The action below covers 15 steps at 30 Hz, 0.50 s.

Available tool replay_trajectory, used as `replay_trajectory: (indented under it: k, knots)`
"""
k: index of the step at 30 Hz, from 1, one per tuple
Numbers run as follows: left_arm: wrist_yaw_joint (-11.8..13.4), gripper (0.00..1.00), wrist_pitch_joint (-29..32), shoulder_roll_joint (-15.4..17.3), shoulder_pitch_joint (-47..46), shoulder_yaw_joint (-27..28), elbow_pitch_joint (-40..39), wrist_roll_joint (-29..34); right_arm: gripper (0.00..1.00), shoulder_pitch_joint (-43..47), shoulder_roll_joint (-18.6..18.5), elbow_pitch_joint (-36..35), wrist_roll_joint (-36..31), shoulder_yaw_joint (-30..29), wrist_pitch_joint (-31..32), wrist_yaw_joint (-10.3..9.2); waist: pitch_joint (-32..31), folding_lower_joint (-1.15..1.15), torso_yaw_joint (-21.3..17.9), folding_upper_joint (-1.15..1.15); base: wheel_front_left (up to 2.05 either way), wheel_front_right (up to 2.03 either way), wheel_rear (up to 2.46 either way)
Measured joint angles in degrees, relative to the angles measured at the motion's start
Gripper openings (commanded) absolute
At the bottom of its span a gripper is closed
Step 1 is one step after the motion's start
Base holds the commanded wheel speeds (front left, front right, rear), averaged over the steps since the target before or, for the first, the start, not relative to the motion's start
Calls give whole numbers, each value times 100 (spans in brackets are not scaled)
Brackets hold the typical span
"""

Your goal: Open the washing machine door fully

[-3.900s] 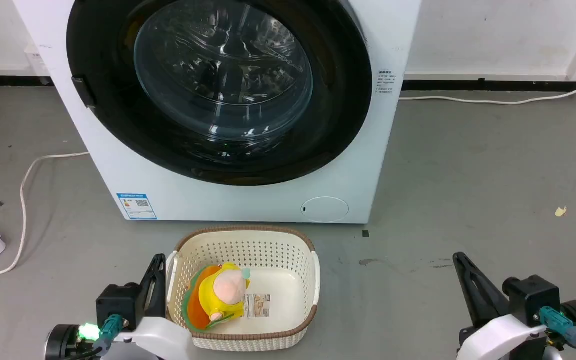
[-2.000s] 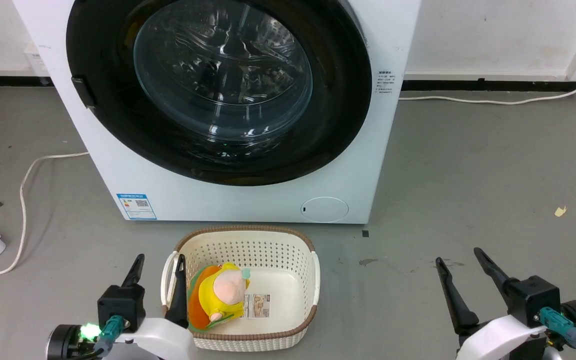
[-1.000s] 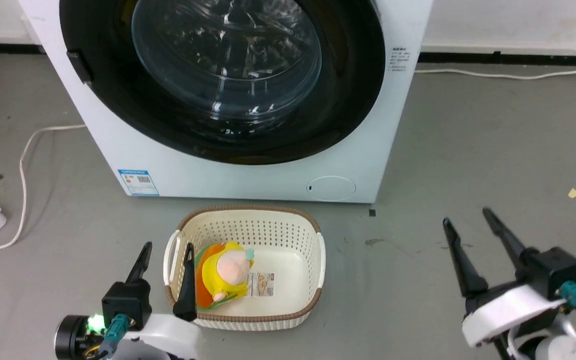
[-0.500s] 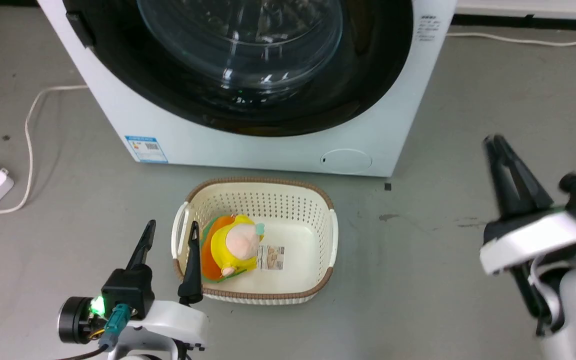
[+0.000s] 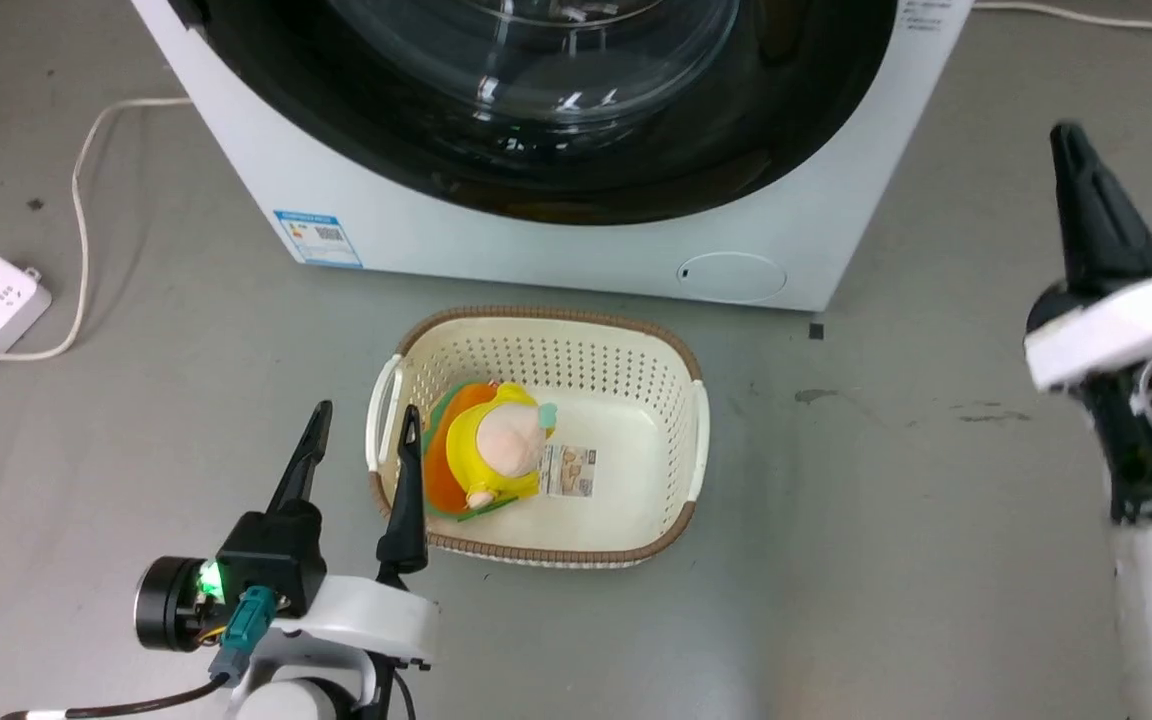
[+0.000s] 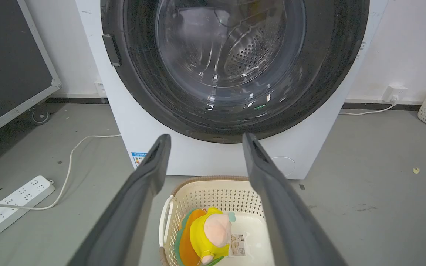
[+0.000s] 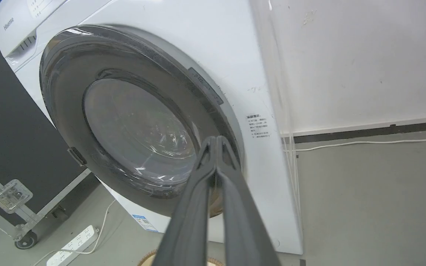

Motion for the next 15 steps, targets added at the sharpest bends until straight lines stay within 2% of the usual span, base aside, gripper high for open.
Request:
replay_trajectory:
  k: [15]
  knots:
    - [107,100,-196,1,-198,-186,-62,-101,0,-1528,-66,1113,1243,-349,612,0,466,0,254,0,0,0,0]
